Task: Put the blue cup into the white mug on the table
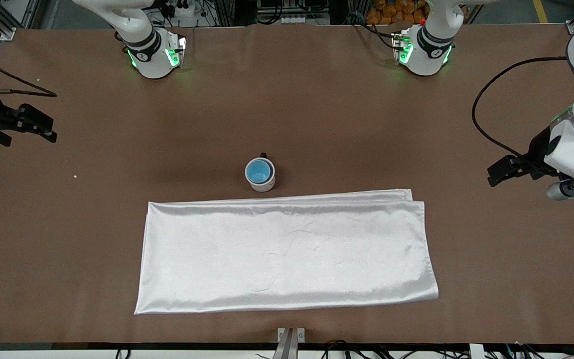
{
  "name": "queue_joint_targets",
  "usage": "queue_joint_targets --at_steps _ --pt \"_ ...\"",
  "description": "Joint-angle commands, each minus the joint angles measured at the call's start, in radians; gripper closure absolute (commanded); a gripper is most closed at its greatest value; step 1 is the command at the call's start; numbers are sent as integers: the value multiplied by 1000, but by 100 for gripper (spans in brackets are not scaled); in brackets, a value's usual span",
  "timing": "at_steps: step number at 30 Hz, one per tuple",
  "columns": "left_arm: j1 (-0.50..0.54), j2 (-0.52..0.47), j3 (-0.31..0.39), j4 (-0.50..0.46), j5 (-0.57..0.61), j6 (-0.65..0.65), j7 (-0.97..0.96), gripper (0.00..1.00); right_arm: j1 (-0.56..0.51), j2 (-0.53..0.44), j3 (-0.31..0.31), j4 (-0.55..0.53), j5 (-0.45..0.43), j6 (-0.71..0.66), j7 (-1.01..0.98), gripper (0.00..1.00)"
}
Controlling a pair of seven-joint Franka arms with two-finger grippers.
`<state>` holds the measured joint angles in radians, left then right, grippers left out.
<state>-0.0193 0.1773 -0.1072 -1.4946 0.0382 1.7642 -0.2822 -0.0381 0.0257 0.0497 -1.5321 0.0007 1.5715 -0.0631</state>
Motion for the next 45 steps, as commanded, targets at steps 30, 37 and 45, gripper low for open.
queue_joint_targets --at_steps 30,37,45 --pt "73 -56 -80 -23 -3 -38 18 0 -2 0 2 10 -11 -8 2 0" --pt "68 -64 -75 -21 0 -57 20 0 -5 2 2 10 -11 -8 2 0" --pt "65 -81 -83 -16 0 -86 18 0 -6 3 2 10 -11 -7 2 0"
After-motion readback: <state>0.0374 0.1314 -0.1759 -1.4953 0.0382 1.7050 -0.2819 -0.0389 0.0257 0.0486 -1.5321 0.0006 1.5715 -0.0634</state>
